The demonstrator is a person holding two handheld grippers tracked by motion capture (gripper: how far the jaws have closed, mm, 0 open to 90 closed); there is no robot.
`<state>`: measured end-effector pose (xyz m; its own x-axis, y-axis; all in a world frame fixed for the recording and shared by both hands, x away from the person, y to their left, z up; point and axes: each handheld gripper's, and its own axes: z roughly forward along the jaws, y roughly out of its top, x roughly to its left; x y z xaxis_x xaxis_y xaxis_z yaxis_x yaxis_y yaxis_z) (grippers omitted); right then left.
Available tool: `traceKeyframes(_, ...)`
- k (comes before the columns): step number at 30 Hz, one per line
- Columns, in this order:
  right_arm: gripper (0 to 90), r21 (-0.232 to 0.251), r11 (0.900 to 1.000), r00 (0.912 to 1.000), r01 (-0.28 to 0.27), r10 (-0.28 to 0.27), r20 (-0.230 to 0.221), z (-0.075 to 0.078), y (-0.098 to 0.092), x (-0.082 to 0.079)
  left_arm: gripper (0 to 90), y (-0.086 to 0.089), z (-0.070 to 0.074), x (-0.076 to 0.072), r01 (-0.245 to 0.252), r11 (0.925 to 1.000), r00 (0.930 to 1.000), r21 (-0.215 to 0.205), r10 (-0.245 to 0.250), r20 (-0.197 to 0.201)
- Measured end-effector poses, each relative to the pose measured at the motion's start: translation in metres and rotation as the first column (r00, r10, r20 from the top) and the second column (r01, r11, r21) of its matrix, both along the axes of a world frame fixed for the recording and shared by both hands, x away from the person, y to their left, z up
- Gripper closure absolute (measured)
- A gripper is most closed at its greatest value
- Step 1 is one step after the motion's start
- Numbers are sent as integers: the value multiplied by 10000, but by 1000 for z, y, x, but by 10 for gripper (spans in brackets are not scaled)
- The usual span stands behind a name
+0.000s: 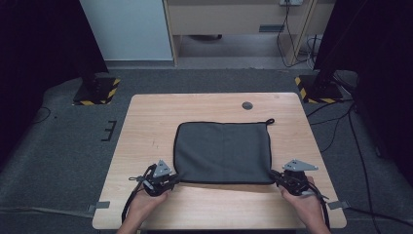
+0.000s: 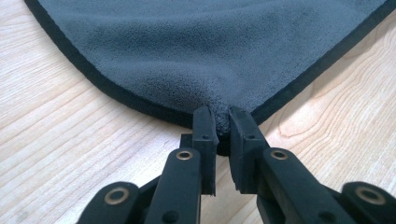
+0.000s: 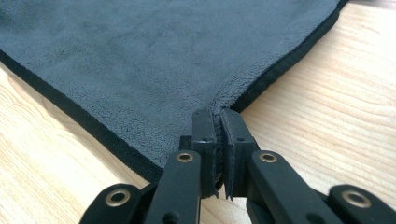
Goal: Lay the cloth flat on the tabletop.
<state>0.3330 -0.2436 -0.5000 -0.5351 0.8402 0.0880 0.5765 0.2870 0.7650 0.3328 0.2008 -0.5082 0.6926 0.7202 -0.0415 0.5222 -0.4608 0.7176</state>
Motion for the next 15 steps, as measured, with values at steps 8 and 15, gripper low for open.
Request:
traceKeyframes(8, 855, -48, 10000, 10000, -26, 25, -58, -1, -3, -2, 818, -2, 1, -3, 67, 9999, 10000, -76, -67, 1)
traceKeyframes(15, 852, -107, 9999, 9993, -63, 59, -362, -4, -9, -5, 818, -5, 3, -10, 206, 9997, 9997, -120, -208, -99)
